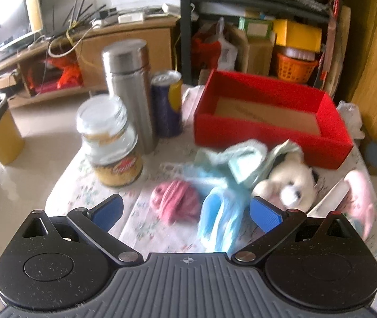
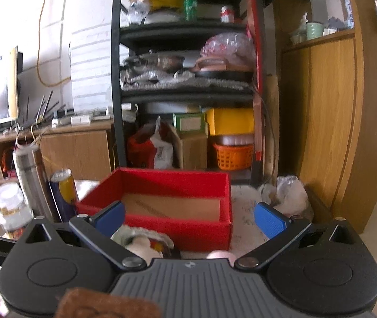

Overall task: Organize soft objects
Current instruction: 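Grasp the white sponge block with the left gripper while the right gripper grasps the pink pig plush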

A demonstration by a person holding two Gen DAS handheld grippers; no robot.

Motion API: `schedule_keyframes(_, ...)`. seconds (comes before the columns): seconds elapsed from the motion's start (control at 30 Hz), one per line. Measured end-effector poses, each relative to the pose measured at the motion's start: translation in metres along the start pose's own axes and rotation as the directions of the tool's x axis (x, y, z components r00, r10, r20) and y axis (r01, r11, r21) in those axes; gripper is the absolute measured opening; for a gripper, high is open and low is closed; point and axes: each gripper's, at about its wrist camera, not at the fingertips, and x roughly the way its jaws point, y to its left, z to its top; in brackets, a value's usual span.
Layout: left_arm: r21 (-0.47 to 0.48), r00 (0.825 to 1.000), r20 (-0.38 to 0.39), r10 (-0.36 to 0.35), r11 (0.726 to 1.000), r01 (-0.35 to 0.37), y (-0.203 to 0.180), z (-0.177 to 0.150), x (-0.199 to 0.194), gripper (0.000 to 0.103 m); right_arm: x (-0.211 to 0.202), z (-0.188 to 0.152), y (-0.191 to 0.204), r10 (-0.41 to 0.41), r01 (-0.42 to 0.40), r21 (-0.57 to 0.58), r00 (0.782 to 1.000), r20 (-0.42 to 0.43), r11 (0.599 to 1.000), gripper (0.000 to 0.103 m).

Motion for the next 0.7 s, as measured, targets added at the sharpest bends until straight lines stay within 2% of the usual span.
schedule_keyframes(0.13,0.011,1.0,-0.013,0.01,1.0,-0.01,-0.001,-0.008,-0.003,0.097,0.0,-0.001,-0.002,0.005,-0.006,-0.017,0.997,-0.075,1.0,0.079)
schedule_keyframes(0.27,0.035,0.999,-0.046,0.015,0.999,-0.013,0.001,-0.023,-0.003,0.097,0.0,-0.002,0.001,0.018,-0.023,-0.046,0.994,-0.104,0.999,0.079)
schedule_keyframes(0.43,0.177,0.996,-0.088,0.002,0.984,0.014,0.008,-0.053,0.003,0.096,-0.005,-0.007,-0.001,0.045,-0.054,-0.063,0.991,-0.123,0.997,0.079)
schedule_keyframes(0.57,0.294,0.992,-0.103,-0.078,0.95,0.106,0.016,-0.064,0.005,0.096,-0.005,-0.011,-0.009,0.05,-0.06,-0.075,0.99,-0.134,0.995,0.079)
schedule_keyframes(0.7,0.427,0.978,-0.143,-0.154,0.882,0.201,0.007,-0.069,0.008,0.096,0.0,-0.016,-0.014,0.063,-0.073,-0.047,0.982,-0.179,0.996,0.079)
